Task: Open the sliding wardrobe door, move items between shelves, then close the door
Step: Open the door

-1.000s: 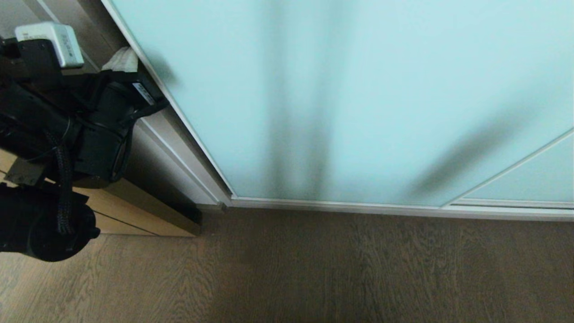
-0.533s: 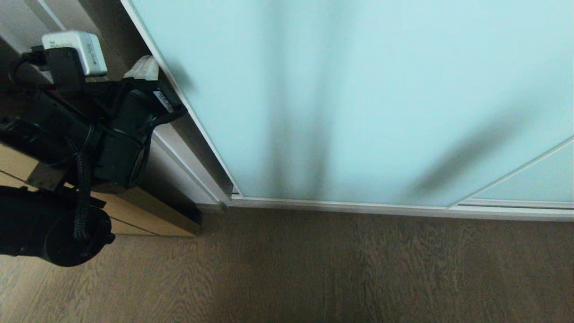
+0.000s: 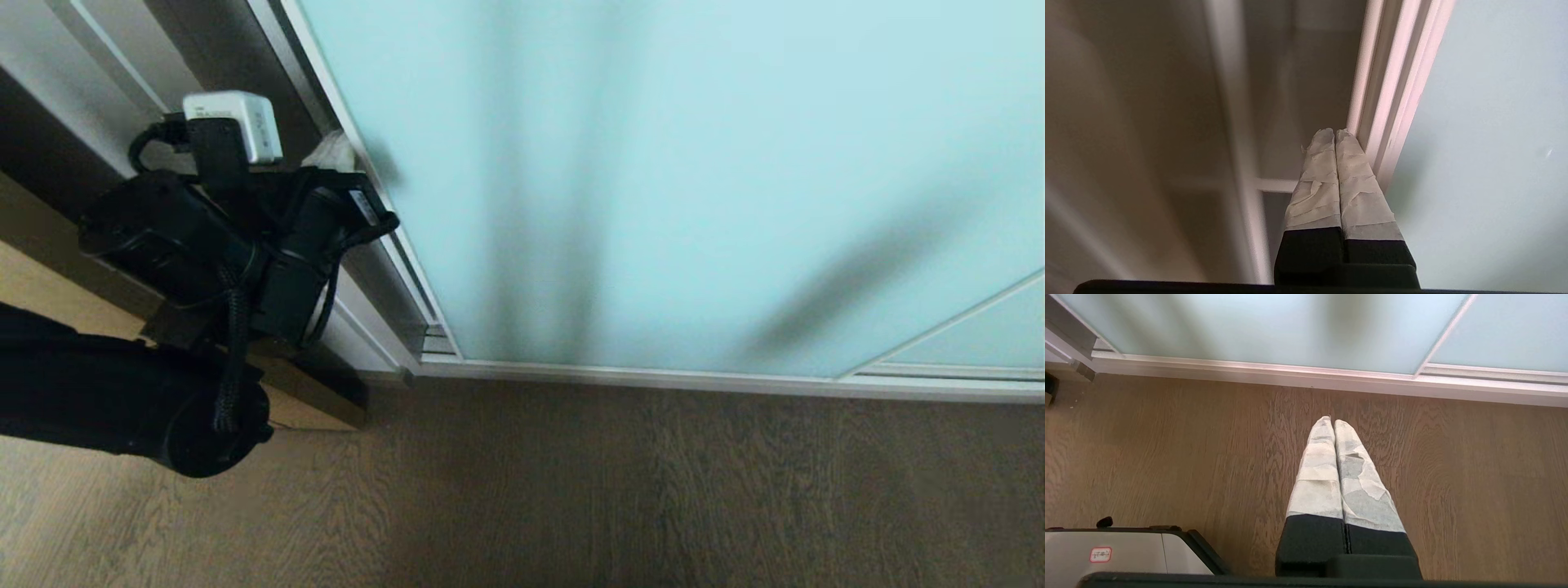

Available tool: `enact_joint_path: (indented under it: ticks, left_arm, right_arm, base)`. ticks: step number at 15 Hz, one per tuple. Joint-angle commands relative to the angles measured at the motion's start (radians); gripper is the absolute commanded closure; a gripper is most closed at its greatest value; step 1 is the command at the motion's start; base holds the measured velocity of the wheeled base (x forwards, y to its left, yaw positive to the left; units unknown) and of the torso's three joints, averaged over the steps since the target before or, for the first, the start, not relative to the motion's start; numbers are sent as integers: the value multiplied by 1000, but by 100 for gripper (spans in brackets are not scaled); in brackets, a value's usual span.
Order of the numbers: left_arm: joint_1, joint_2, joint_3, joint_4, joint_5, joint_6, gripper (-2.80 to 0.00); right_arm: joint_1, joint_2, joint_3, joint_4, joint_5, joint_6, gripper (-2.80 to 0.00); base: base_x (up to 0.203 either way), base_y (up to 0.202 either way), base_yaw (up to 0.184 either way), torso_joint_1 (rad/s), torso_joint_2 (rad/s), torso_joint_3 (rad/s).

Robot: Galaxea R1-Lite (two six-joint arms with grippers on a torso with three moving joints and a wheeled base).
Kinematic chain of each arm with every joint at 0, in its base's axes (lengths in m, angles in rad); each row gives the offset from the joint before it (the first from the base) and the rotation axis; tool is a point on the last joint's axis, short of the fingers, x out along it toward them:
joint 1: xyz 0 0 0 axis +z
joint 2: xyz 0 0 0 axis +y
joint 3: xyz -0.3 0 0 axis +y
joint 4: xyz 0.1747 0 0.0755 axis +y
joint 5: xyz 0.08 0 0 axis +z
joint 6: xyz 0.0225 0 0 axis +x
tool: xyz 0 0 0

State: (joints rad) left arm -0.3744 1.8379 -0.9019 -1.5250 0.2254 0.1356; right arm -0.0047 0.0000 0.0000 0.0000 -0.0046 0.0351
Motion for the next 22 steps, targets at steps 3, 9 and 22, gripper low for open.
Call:
enact_joint_path:
  ticks: [3, 9, 22]
  left_arm:
    - [-138, 75, -54, -5, -2, 10, 0]
    - [-241, 169, -97, -5, -3, 22, 0]
    - [-83, -309, 361, 36, 133, 213, 0]
  right_arm:
    - [0, 0, 1, 0, 0, 0, 0]
    - [0, 0, 1, 0, 0, 0, 0]
    - [0, 0, 0, 0, 0, 0, 0]
  base:
    - [0, 0, 0, 0, 0, 0]
    - [0, 0, 0, 0, 0, 0]
    - [0, 0, 0, 0, 0, 0]
